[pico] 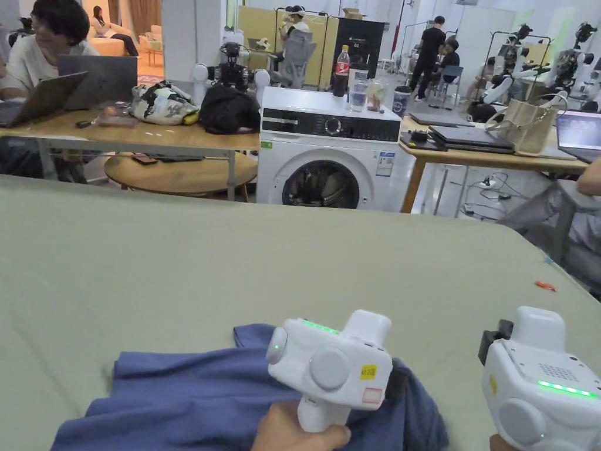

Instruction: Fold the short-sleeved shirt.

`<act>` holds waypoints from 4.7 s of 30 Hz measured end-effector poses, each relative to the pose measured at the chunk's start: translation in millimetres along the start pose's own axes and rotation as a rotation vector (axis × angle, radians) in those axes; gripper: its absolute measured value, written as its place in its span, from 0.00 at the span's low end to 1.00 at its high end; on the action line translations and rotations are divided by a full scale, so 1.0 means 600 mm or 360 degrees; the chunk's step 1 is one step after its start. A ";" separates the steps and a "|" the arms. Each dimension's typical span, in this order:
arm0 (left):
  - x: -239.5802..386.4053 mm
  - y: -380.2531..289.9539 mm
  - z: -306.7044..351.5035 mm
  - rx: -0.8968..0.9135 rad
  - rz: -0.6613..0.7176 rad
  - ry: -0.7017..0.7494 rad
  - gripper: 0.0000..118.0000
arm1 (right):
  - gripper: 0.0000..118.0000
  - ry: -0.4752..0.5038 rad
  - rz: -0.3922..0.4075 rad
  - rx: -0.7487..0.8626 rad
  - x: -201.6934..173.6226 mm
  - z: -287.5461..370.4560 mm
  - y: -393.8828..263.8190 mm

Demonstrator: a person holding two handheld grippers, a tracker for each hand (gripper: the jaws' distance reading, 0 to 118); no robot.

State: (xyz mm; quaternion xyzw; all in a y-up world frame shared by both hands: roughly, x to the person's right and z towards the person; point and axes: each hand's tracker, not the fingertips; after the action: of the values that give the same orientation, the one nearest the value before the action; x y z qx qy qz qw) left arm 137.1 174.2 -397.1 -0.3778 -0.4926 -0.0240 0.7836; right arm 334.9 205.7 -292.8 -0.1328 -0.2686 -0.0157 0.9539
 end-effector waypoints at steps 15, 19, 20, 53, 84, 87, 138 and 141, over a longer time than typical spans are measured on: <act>-0.130 -0.042 0.254 0.0531 0.0180 0.0569 0.00 | 0.00 0.0273 0.0038 -0.0004 -0.103 0.002 0.006; -0.181 -0.068 0.315 0.0583 0.0290 0.0741 0.00 | 0.00 0.0355 0.0025 -0.0003 -0.150 0.011 0.014; -0.193 -0.072 0.327 0.0563 0.0311 0.0782 0.00 | 0.00 0.0373 0.0028 -0.0002 -0.160 0.012 0.015; -0.406 -0.104 0.270 -0.0020 0.0578 0.0999 0.00 | 0.02 0.0520 0.0279 -0.0503 -0.154 -0.139 0.066; -0.377 -0.092 0.358 0.0228 0.0575 0.0968 0.00 | 0.00 0.0564 0.0405 -0.0665 -0.169 -0.267 0.038; -0.364 -0.059 0.397 0.0329 0.0525 0.1013 0.00 | 0.00 0.0497 0.0356 -0.0517 -0.136 -0.244 0.097; -0.367 0.411 0.728 0.0923 0.0180 0.1469 0.00 | 0.00 0.0220 0.0087 0.0367 -0.128 -0.168 0.617; -0.375 0.360 0.689 0.0828 0.0166 0.1490 0.00 | 0.00 0.0221 0.0156 0.0298 -0.125 -0.165 0.547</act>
State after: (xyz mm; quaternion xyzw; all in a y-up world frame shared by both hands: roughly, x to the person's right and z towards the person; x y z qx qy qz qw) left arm -201.8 507.3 -603.0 -0.1440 -0.0608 -0.0280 0.9873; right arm 354.4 493.2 -493.3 -0.0546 -0.1955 0.0468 0.9781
